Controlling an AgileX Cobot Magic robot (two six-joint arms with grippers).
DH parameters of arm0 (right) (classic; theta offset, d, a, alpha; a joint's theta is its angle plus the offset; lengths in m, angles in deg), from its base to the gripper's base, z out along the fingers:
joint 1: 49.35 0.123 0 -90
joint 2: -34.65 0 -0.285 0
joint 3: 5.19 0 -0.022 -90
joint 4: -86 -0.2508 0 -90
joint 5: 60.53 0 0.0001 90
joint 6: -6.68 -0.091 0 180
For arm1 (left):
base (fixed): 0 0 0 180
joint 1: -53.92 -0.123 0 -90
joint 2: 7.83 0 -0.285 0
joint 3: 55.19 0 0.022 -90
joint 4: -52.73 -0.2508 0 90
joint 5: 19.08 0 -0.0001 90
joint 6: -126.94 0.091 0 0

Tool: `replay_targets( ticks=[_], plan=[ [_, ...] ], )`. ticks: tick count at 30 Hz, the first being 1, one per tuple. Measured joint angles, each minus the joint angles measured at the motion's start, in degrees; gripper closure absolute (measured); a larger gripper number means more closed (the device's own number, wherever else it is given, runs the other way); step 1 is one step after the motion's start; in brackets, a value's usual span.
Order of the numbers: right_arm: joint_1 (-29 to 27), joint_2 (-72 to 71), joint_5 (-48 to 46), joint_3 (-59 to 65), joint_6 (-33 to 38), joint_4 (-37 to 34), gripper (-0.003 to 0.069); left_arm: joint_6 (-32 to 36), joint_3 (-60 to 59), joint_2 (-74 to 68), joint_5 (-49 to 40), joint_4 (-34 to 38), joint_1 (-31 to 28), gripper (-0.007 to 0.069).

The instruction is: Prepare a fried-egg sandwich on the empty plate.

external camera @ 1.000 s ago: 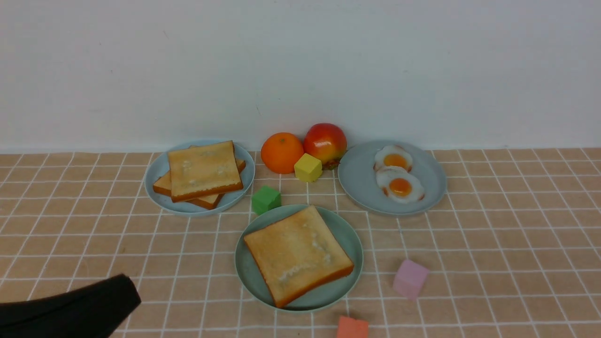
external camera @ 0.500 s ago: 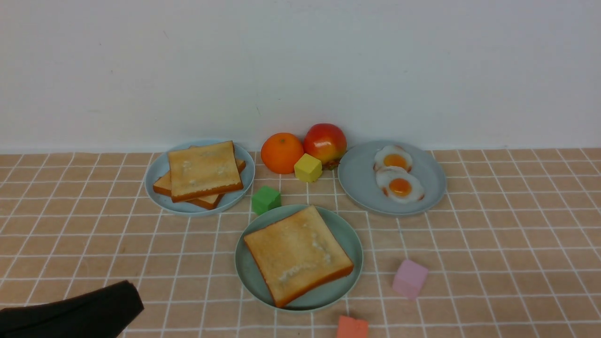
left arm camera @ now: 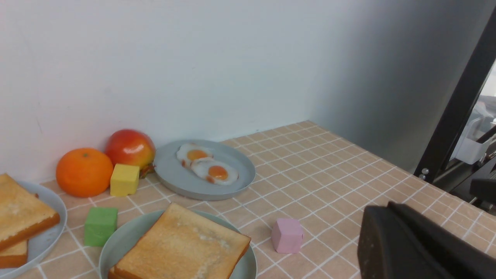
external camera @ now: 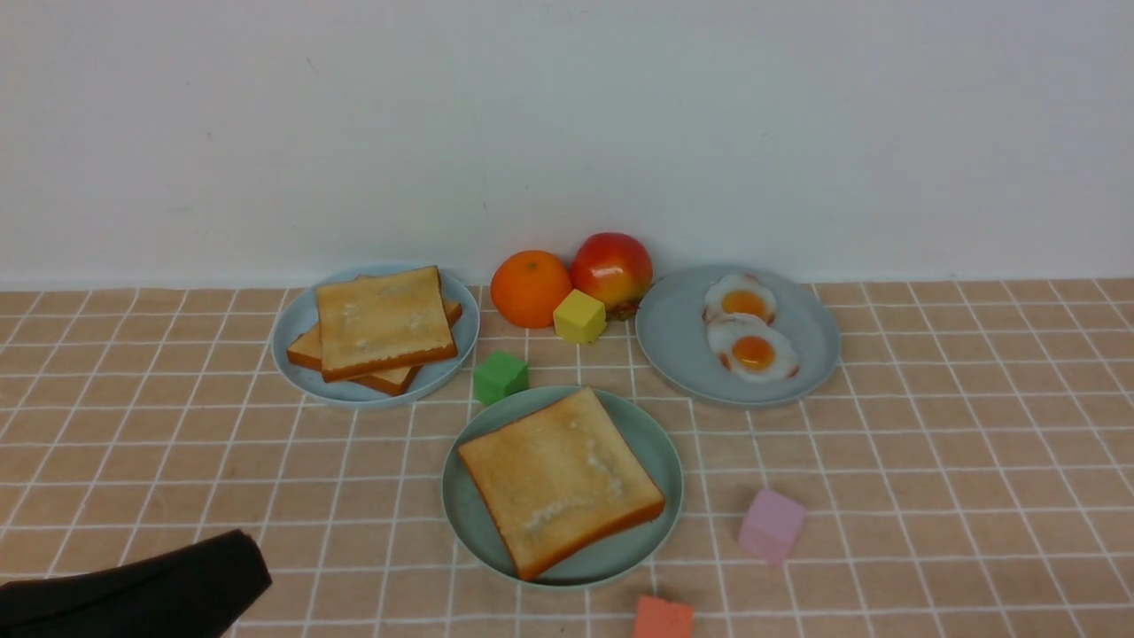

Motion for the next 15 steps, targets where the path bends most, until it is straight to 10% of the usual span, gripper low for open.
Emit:
replay_targets(
  ticks=[15],
  plan=[
    [-0.1, -0.1, -4.9, -0.3, 5.4, -1.6, 0.0673, 0.0, 0.0, 0.0, -1.3, 0.0, 0.0, 0.0638]
  ],
)
